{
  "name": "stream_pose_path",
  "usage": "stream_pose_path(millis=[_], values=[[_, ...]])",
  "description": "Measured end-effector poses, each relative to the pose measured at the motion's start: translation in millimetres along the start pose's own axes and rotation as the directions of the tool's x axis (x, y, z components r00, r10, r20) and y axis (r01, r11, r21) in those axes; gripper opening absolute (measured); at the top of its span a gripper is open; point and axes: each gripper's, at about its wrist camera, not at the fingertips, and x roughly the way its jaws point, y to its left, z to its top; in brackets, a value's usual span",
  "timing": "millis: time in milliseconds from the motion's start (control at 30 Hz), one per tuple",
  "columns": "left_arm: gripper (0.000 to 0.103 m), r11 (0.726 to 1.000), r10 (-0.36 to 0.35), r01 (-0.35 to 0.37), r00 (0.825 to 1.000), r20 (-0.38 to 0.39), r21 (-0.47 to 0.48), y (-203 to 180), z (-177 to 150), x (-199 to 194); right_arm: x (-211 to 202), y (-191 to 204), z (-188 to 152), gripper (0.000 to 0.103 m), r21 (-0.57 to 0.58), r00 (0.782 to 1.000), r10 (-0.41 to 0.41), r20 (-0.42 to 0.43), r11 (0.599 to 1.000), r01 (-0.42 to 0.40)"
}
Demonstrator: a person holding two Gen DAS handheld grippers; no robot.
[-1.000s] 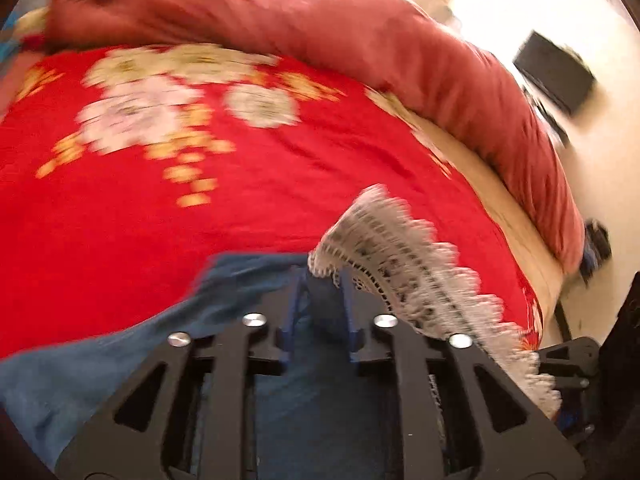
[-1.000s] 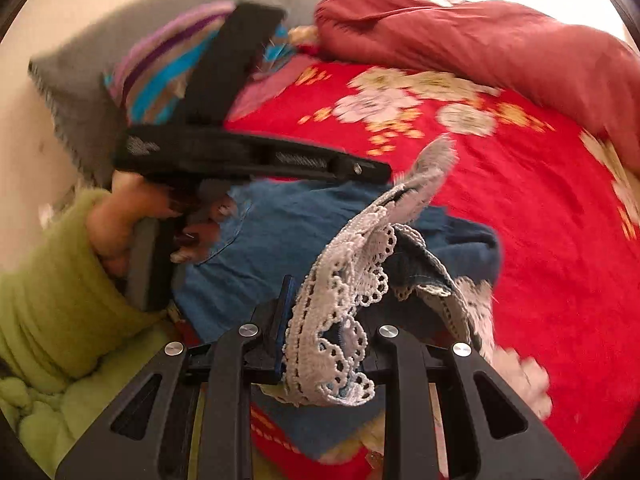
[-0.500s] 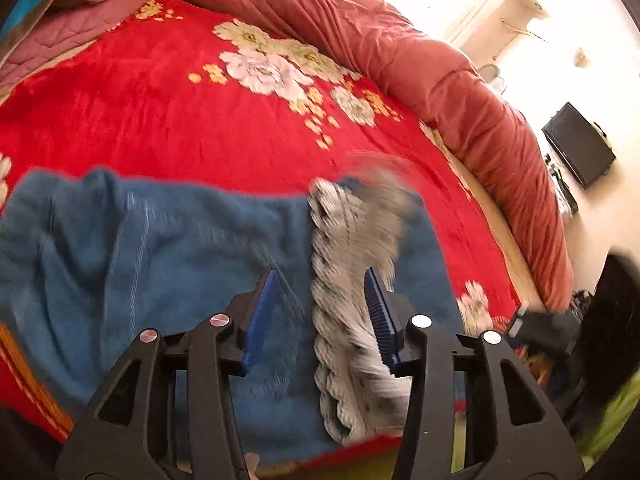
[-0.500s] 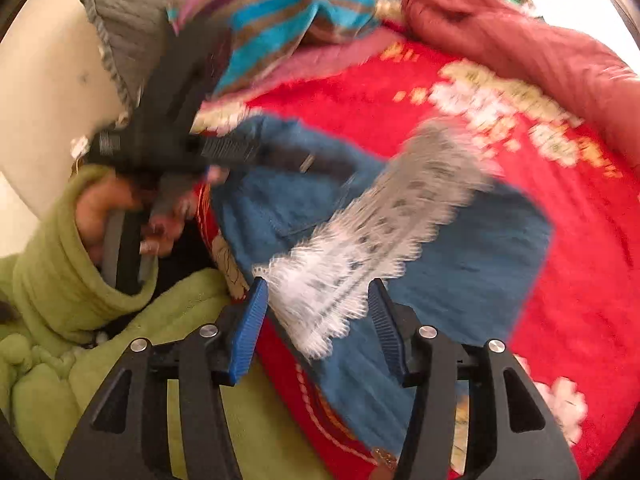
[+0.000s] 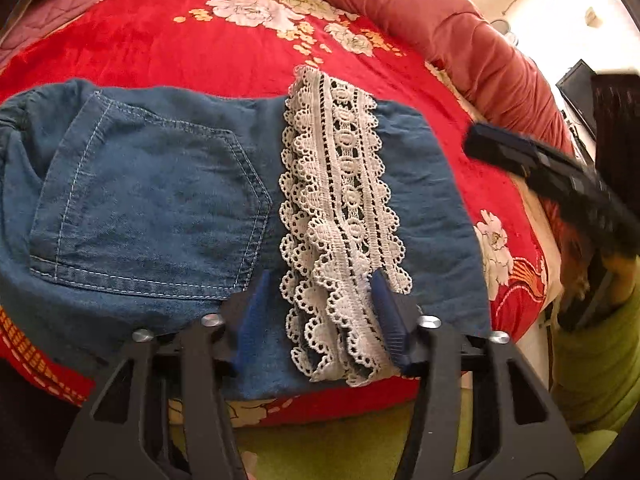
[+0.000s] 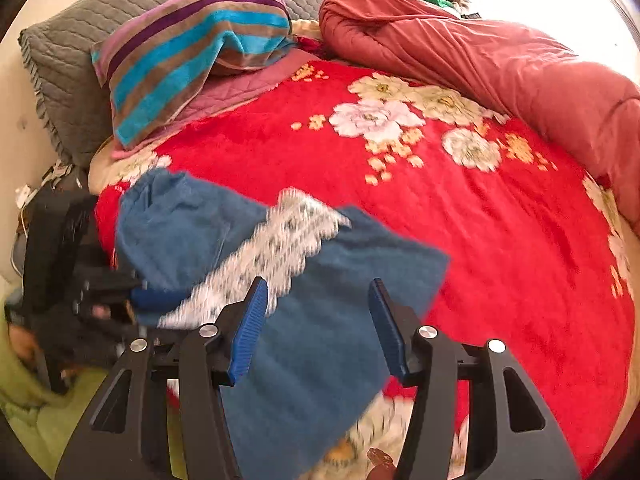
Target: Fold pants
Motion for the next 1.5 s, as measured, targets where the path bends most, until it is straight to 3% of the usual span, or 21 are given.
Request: stream_pose_path(millis=[100,200,300,333,400,567,667,867,1067,1133,1200,1367,1500], values=[[0.008,0.999,0.030,-0.031,0.999,0.017,0.042,-12.1,-4.4,-3.7,24.9,-4.1,7.5,0.051,-0.004,0.999,0.000,-0.042,1.000,0.000],[0.008,0.997,0.028,-0.027,0.999,-0.016,0.074,-17.0,-13.5,-1.6,48.5,-10.7,-3.4,0.051,0.013,0.992,-0.034,-0.119,0.999,0.036],[0.013,0.999,0.000,0.002,0.999,-0.040,0.042,-9.3,-14.7,1.4,60.5,-22.0,-22.7,0.051,0.047,0.986,-0.053,-0.159,0.997,0.061],[0.016,1.000,-0.006,0.007,0.999,-0.033,0.025,-6.2,-13.5,-0.4,57.4,-25.1,-28.4,0.051,0.066,0.990,-0.035,-0.140,0.997,0.044],[0.034,1.000,0.008,-0.008,1.000,-0.007,0.005,-1.5,-10.5,-7.5,43.5,-27.5,-36.2,0.051,0.092,0.995,-0.009,-0.098,0.996,0.018],[0.044,0.999,0.036,-0.037,0.998,0.060,0.008,-2.8,15.3,-23.8,8.6,-22.8,-48.4,0.051,0.092,0.998,0.052,-0.018,0.995,-0.050],[0.044,0.999,0.053,-0.053,0.994,0.091,-0.002,-0.4,42.3,-22.0,-6.9,-13.2,-53.9,0.051,0.063,0.996,0.090,0.010,0.994,-0.091],[0.044,0.997,0.025,-0.020,0.998,0.061,-0.081,17.9,87.6,8.6,-16.4,0.9,-68.5,0.051,0.030,0.989,0.149,0.010,0.988,-0.150],[0.044,0.986,-0.070,0.076,0.997,0.045,-0.146,30.7,104.8,41.1,-8.8,-3.3,-76.0,0.051,0.058,0.989,0.150,-0.005,0.987,-0.150],[0.018,0.986,-0.093,0.097,0.995,0.041,-0.136,26.4,105.6,46.6,-3.9,-4.5,-76.4,0.051,0.069,0.988,0.156,-0.010,0.986,-0.155],[0.011,0.993,-0.062,0.066,0.997,0.044,-0.102,17.0,105.3,46.5,-0.7,-3.9,-77.1,0.051,0.072,0.988,0.156,-0.018,0.985,-0.154],[0.010,0.998,-0.027,0.033,0.992,0.121,-0.052,10.5,107.4,22.4,3.2,7.2,-76.3,0.051,0.044,0.983,0.183,-0.026,0.982,-0.181],[0.012,0.998,0.052,-0.050,0.994,0.100,-0.028,13.3,108.6,31.2,13.3,16.5,-77.1,0.052,0.024,0.986,0.152,-0.062,0.988,-0.151]])
